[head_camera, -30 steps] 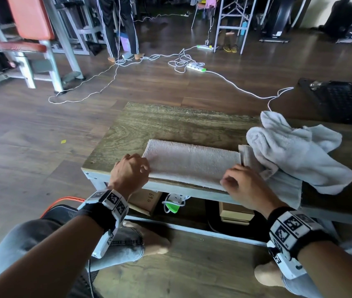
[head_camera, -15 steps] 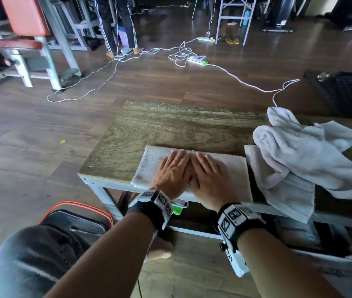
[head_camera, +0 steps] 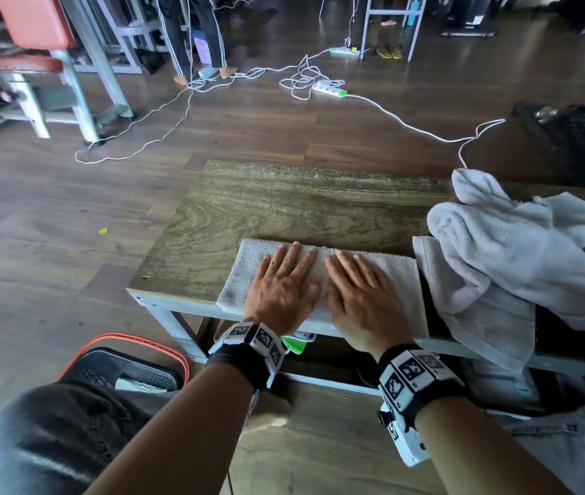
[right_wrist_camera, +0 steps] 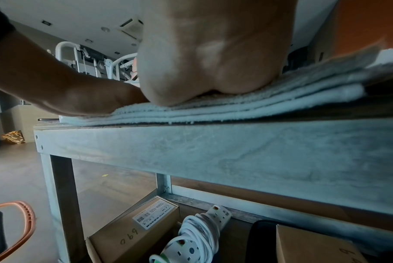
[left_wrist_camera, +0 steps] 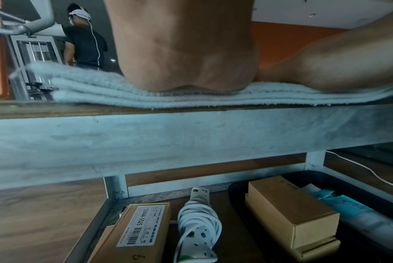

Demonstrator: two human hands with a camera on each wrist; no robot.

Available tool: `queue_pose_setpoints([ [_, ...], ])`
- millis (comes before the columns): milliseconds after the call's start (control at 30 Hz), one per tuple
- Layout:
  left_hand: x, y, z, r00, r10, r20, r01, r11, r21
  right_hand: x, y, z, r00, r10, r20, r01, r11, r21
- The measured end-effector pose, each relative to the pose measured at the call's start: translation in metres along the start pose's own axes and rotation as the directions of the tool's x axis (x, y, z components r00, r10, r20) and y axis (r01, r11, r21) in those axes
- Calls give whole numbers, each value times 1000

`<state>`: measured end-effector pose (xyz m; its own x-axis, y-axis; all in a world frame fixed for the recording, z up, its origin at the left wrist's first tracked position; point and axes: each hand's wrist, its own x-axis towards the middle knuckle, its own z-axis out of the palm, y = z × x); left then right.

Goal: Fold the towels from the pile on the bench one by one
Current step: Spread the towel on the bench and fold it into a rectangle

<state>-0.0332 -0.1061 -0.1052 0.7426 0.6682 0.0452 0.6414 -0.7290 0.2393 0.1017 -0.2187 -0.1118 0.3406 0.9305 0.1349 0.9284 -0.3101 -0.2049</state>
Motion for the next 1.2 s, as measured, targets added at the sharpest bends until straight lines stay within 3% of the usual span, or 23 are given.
queue_pose_setpoints([
  [400, 0, -13, 0, 998, -62, -29, 63, 998, 25, -5, 32, -13, 991, 123, 43, -121, 991, -50],
  [500, 0, -21, -2, 997, -78, -28, 78, 997, 27, -8, 41, -17, 980, 173, 103, -173, 985, -3],
  [633, -2, -33, -6, 994, -106, -39, 107, 994, 32, -15, 49, -22, 963, 256, 88, -259, 966, 23],
  [933, -11, -52, -10, 976, -209, -66, 209, 978, -1, -14, 46, -30, 925, 353, 142, -352, 935, -27],
  [1000, -10, -50, -11, 973, -228, -45, 229, 973, 9, -13, 35, -41, 957, 290, 24, -286, 952, -111],
  [1100, -9, -49, -12, 966, -255, -34, 256, 966, 29, -17, 20, -45, 978, -18, -210, -23, 981, -193],
  [1200, -9, -43, -15, 954, -297, -44, 299, 953, 45, -23, 4, -42, 995, -80, -57, 75, 994, -86],
])
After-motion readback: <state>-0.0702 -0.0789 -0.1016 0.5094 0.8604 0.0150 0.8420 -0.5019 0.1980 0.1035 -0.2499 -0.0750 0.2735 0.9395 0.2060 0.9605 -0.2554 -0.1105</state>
